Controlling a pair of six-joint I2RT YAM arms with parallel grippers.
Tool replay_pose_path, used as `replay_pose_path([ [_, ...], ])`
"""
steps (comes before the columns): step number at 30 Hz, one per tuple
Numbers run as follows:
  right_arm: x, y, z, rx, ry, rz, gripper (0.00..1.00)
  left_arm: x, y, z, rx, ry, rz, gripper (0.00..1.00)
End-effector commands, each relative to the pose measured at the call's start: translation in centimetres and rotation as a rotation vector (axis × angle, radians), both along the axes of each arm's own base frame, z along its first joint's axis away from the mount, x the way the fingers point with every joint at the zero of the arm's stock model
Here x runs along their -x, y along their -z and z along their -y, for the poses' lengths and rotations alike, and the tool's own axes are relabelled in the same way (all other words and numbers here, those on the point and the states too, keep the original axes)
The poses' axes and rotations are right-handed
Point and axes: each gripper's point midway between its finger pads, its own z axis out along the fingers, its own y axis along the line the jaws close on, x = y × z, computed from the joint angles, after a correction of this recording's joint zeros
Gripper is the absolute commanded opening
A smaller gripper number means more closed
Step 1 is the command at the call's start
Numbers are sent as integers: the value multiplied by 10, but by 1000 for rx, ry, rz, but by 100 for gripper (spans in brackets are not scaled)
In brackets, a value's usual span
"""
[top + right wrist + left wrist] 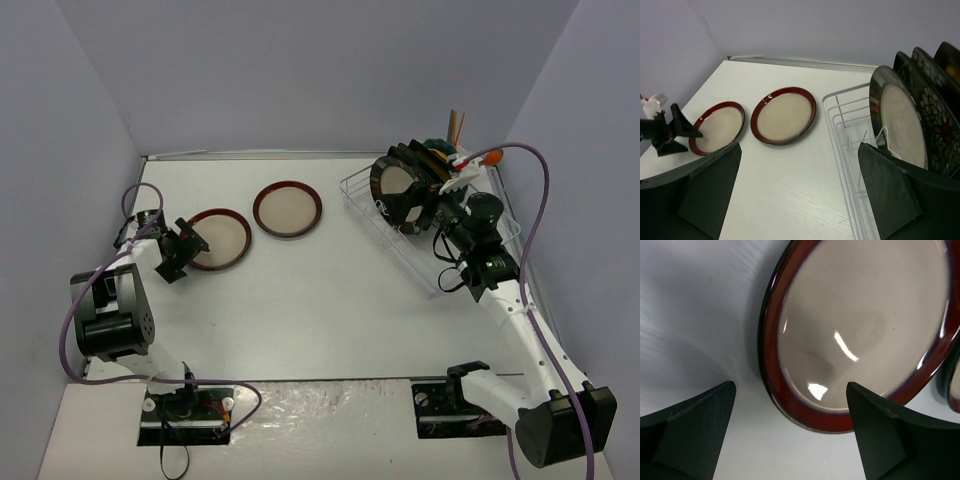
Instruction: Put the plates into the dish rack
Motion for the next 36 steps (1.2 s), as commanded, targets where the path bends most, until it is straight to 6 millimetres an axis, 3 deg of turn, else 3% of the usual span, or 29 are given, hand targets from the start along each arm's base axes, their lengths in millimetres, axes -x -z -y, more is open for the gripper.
replay_pose_path([
  [1,17,-36,-10,-71,-64,108,100,-31,-11,-4,28,-34,83,86],
  [9,23,-31,-21,-92,-118,97,100,-11,11,-8,24,-109,6,58],
  [13,25,-21,-33,-104,-153,61,100,1,19,-7,20,-110,-31,36],
  [16,28,-14,-46,-110,-180,47,100,10,21,-6,20,-111,-54,20],
  [21,34,-4,-80,-127,-233,6,100,24,16,-3,22,-111,-62,4],
  [23,38,-2,-96,-170,-260,-14,100,28,12,0,29,-107,-63,0],
  [28,44,25,-137,-263,-295,-135,100,45,-6,17,103,-91,-37,0],
  [31,53,50,-164,-309,-321,-243,100,54,-19,31,166,-85,-11,0],
  [34,54,88,-188,-330,-342,-385,100,59,-34,45,230,-73,38,0],
  [36,55,101,-201,-351,-360,-451,100,64,-43,55,275,-70,63,0],
])
